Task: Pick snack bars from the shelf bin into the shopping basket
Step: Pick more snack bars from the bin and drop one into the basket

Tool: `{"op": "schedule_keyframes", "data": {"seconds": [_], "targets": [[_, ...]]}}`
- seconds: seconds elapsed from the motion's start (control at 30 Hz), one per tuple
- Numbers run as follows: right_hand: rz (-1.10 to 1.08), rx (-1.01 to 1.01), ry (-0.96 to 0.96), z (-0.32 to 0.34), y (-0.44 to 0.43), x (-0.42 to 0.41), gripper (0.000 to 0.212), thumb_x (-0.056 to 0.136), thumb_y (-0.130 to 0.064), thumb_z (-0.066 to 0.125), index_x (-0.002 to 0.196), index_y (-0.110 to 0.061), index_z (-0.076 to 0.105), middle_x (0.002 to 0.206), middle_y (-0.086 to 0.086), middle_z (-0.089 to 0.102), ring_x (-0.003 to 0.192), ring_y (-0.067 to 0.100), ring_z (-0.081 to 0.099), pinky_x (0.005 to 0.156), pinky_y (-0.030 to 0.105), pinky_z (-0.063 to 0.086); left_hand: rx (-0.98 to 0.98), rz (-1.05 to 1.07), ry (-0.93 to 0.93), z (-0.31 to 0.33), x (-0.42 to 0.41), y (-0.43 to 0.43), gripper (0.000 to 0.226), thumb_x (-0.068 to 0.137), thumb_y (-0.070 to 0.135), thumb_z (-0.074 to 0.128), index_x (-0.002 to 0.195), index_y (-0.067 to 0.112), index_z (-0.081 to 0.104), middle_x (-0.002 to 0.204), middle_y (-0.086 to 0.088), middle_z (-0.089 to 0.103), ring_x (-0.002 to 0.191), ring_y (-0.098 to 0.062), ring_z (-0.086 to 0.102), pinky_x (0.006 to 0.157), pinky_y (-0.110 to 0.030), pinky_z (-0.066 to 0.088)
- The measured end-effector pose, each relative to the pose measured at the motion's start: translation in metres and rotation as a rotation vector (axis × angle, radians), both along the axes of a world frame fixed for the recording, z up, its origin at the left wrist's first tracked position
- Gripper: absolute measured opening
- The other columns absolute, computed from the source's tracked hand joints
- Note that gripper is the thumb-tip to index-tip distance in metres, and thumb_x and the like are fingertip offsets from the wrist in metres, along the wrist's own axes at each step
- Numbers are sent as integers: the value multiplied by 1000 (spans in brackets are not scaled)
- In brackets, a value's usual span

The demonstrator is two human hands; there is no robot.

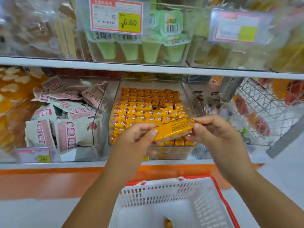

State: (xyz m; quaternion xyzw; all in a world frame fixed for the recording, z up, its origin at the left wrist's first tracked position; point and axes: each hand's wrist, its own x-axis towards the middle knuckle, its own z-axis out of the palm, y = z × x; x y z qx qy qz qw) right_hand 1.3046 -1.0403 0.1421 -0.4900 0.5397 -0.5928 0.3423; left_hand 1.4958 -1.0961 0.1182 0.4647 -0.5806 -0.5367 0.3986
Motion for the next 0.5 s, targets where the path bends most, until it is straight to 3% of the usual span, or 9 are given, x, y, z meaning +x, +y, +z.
{"op": "schedule_keyframes", "data": {"seconds": [0.13,0.23,0.3,0.4,0.5], "targets": [[21,73,-161,0,34,7,11,94,-4,55,100,-5,64,86,20,72,74,33,72,61,32,58,190,58,158,9,5,32,10,89,19,68,98,19,72,89,3,75,82,-17,74,64,-24,58],[38,106,-306,0,45,8,14,93,-2,53,99,-7,65,86,21,72,76,36,72,62,32,58,256,45,254,12,7,45,31,73,25,74,101,12,70,87,5,76,81,-13,75,72,-24,59],[65,142,-368,-2,48,8,15,84,-8,61,99,-6,64,86,23,72,76,36,72,62,32,58,271,36,258,10,9,48,42,63,28,73,101,10,69,89,2,77,84,-13,75,76,-26,59],[74,169,-356,-11,48,4,39,62,-25,77,96,-10,66,87,23,73,77,35,73,64,29,57,265,19,223,6,9,48,42,62,28,74,99,9,71,92,-2,77,88,-15,74,77,-26,60],[98,159,-373,-17,44,-5,34,56,-30,83,86,-18,74,89,23,73,78,34,73,66,28,58,266,-41,180,3,14,43,38,62,23,74,99,14,74,94,-4,77,93,-20,74,83,-28,59]]}}
